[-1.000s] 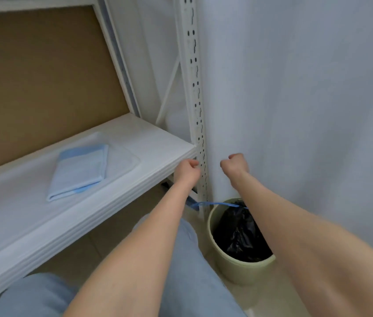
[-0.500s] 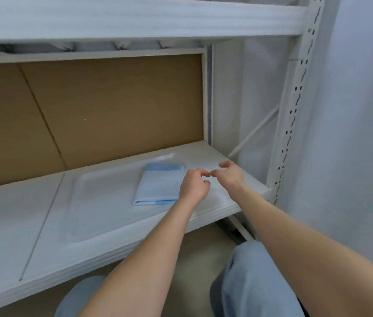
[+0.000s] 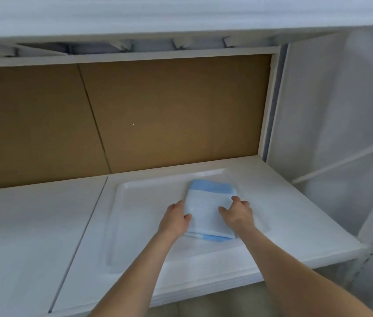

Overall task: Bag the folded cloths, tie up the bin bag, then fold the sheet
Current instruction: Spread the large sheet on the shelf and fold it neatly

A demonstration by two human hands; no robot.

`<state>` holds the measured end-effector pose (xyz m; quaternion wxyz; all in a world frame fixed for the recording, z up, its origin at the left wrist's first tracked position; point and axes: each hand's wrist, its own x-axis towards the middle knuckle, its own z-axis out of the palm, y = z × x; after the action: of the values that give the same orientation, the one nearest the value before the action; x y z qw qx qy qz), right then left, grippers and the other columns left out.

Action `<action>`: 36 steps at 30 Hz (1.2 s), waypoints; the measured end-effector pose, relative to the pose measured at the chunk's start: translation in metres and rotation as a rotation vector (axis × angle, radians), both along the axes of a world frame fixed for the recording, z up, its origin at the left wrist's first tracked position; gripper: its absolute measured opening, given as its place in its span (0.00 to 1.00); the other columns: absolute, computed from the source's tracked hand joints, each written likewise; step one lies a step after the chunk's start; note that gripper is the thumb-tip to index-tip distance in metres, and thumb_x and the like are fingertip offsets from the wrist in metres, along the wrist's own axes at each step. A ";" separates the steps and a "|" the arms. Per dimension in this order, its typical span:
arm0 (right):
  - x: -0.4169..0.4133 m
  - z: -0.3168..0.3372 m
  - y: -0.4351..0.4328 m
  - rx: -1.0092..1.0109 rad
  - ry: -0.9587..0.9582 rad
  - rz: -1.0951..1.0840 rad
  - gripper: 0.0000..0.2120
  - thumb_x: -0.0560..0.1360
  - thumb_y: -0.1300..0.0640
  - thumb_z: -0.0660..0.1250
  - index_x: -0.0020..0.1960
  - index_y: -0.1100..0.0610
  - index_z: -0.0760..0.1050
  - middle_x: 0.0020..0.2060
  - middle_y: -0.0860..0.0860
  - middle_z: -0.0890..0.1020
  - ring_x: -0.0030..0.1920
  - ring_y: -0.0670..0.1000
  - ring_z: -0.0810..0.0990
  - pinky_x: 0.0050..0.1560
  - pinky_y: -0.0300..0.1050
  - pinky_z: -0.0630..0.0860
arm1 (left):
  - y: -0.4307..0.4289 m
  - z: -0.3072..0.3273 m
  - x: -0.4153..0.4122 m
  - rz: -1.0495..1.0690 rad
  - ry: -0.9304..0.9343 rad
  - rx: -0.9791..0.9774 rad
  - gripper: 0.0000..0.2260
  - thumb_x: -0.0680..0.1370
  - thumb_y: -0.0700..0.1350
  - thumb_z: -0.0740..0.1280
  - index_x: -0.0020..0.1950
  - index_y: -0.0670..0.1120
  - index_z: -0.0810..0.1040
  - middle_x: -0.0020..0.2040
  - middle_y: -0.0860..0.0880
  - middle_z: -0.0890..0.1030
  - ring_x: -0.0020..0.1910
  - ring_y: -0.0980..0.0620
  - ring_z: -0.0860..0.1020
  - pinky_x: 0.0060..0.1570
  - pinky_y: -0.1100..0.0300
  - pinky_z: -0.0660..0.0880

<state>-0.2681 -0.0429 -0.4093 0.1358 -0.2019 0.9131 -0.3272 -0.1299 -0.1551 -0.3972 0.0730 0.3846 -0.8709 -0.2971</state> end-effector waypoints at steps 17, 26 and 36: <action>0.004 -0.031 0.022 0.175 0.130 0.109 0.37 0.77 0.39 0.57 0.75 0.63 0.56 0.71 0.60 0.65 0.73 0.59 0.60 0.75 0.50 0.50 | 0.019 -0.018 0.013 -0.092 -0.292 -0.029 0.26 0.82 0.56 0.54 0.76 0.44 0.60 0.76 0.42 0.59 0.75 0.45 0.60 0.73 0.52 0.58; 0.005 -0.020 0.044 0.000 0.019 0.055 0.28 0.80 0.45 0.57 0.73 0.61 0.62 0.69 0.59 0.69 0.71 0.59 0.64 0.71 0.48 0.58 | 0.036 -0.015 0.021 -0.085 -0.186 0.017 0.31 0.80 0.57 0.57 0.78 0.44 0.51 0.78 0.44 0.54 0.77 0.47 0.55 0.73 0.54 0.56; -0.014 -0.009 0.046 -0.360 -0.300 -0.136 0.23 0.78 0.59 0.59 0.72 0.59 0.64 0.65 0.59 0.74 0.64 0.60 0.73 0.62 0.48 0.70 | 0.038 -0.013 0.012 -0.353 -0.142 -0.005 0.37 0.71 0.56 0.73 0.76 0.56 0.60 0.78 0.55 0.51 0.77 0.54 0.52 0.75 0.57 0.54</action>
<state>-0.2824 0.0032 -0.4182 0.2092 -0.1100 0.8212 -0.5194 -0.1177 -0.1167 -0.4104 -0.0409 0.2456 -0.9285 -0.2755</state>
